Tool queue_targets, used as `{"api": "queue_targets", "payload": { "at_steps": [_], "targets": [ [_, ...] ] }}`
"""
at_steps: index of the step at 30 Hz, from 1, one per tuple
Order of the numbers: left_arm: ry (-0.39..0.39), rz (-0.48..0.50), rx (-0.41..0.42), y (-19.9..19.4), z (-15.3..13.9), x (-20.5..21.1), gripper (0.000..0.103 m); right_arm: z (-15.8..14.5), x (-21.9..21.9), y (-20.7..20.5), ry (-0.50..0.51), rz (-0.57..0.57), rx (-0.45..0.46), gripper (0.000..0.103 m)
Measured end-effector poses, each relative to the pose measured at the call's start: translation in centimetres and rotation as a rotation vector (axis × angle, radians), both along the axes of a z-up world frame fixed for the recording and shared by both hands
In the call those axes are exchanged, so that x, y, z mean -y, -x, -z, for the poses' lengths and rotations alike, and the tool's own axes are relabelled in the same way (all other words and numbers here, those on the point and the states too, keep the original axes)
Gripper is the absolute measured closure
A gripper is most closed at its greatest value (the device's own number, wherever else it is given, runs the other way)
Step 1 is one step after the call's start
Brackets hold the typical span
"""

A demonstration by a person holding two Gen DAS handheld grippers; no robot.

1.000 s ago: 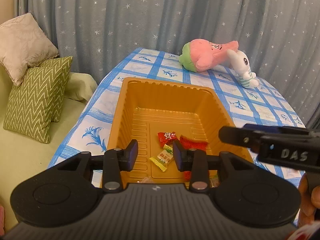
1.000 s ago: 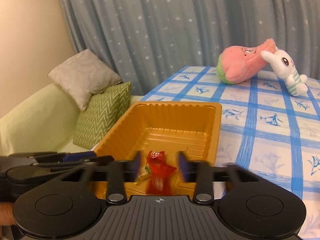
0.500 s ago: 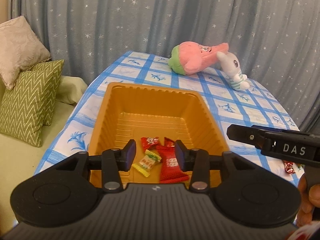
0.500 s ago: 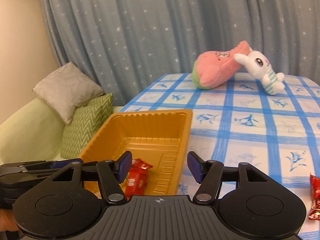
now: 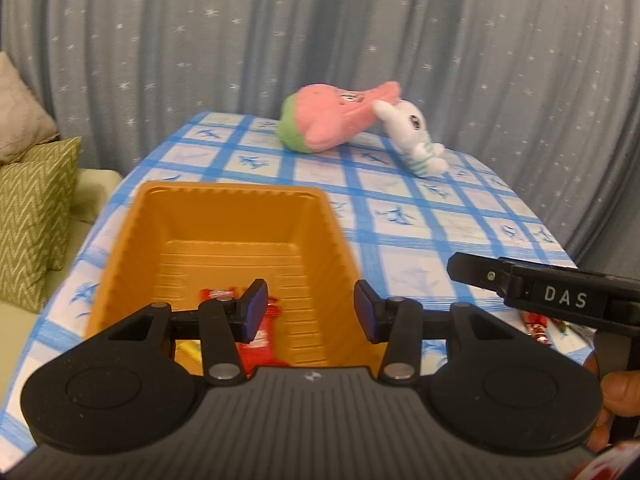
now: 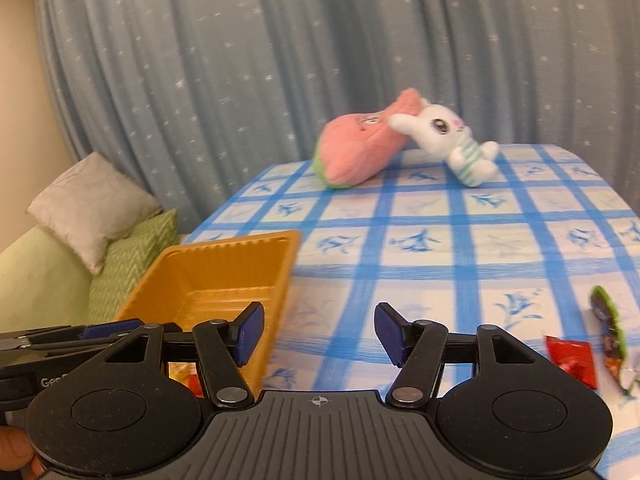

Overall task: Organize snacks
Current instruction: 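Move both open tools back to the candy pile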

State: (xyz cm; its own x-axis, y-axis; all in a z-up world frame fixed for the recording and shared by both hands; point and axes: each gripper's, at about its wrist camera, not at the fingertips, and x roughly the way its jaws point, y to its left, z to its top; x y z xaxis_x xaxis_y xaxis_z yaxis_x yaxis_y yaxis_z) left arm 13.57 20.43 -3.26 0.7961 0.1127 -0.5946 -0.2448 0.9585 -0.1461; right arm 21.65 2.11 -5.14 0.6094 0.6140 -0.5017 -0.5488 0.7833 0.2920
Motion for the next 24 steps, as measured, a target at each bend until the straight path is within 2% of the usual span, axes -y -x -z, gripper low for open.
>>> {"api": "queue_targets", "payload": {
  "at_steps": [24],
  "targets": [
    [-0.011, 0.264, 0.000, -5.7, 0.4, 12.1, 0.054, 0.9, 13.8, -2.4, 0.023, 0.279, -0.043, 0.042]
  ]
}}
